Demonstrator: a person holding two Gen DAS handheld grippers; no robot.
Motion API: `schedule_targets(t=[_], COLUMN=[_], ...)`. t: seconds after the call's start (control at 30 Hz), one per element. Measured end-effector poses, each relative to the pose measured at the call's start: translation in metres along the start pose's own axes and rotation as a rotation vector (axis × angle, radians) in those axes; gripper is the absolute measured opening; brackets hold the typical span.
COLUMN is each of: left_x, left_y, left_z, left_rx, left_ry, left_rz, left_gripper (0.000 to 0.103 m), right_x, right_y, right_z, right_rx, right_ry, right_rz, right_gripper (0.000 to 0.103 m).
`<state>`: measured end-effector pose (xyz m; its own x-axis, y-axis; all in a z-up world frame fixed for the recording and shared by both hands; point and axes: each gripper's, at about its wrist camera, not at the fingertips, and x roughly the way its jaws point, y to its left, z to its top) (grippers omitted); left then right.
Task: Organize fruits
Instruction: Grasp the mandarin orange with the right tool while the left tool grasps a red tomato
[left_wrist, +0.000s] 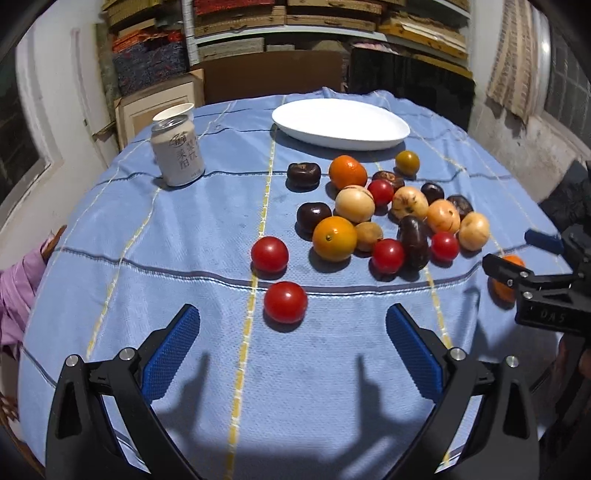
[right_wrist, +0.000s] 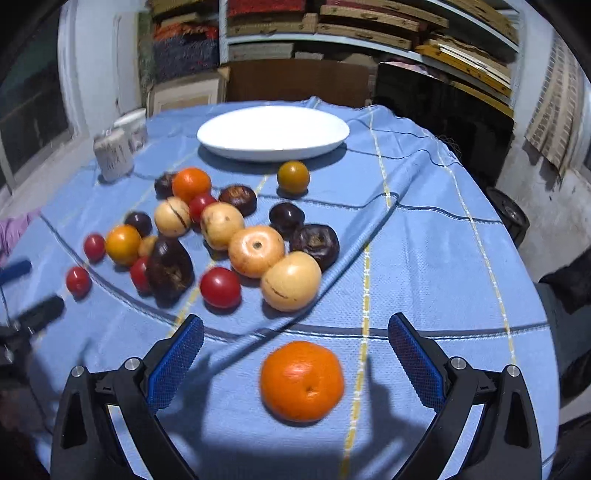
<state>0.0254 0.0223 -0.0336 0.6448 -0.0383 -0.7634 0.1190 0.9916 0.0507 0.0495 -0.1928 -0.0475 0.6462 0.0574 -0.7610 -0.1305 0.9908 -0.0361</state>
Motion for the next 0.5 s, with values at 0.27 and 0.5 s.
schedule_targets(t=[0.27,0.5], left_x=[0.014,0.03], left_y=[0.035,0.04], left_z=[-0.002,0.0], left_rx=[-0.022,-0.054], left_ry=[0.044,0.104], left_rz=[-0.059,-0.081], left_gripper=[0.099,0.099], right_x=[0.002,0.004], right_y=[-0.011,-0.004], right_z=[-0.018,-0.012], right_rx=[-0.048,-0.111], right_ry=[0.056,0.054], right_rz=[0.052,0.064], right_gripper=[0.094,0.078])
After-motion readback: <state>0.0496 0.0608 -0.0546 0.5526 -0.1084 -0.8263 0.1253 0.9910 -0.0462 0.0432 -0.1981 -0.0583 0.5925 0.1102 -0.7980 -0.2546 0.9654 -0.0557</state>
